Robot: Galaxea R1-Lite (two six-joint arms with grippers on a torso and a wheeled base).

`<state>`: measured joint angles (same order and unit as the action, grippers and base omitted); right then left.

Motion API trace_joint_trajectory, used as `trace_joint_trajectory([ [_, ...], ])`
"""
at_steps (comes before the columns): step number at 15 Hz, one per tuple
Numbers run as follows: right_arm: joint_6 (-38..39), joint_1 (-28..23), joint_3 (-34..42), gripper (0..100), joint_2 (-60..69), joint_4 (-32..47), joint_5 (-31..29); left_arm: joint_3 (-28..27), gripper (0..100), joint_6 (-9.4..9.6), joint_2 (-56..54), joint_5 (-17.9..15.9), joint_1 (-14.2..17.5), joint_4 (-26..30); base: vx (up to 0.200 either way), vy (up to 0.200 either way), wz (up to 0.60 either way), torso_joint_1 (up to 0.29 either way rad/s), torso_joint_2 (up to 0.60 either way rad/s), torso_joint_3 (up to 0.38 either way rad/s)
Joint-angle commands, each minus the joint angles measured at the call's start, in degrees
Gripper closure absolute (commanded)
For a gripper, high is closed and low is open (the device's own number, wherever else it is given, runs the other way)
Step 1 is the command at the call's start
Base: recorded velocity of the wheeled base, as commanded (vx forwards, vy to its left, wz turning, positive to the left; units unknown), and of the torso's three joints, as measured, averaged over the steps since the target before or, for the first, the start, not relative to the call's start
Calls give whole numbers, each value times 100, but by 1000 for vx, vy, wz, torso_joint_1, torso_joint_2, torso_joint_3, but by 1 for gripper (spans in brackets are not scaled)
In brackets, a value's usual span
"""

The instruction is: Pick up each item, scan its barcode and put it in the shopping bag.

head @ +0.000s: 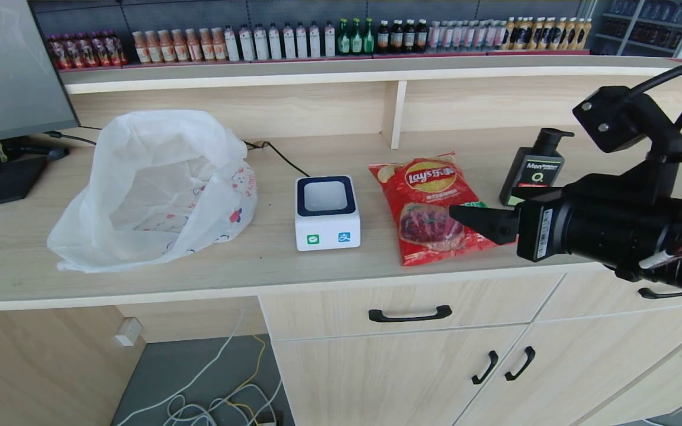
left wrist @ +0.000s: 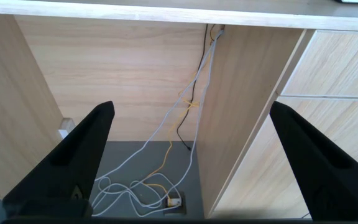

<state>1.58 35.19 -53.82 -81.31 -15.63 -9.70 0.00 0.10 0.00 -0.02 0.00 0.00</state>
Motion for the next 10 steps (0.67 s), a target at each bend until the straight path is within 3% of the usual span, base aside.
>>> trace_joint_trajectory([
  [1,17,23,-252,0,-342,157,-93,0,0,-1,0,-6,0,0,0,0,0,0,0,0],
  [10,17,-391,-1262,0,-1229,649,-313,0,0,-1,0,-6,0,0,0,0,0,0,0,0],
])
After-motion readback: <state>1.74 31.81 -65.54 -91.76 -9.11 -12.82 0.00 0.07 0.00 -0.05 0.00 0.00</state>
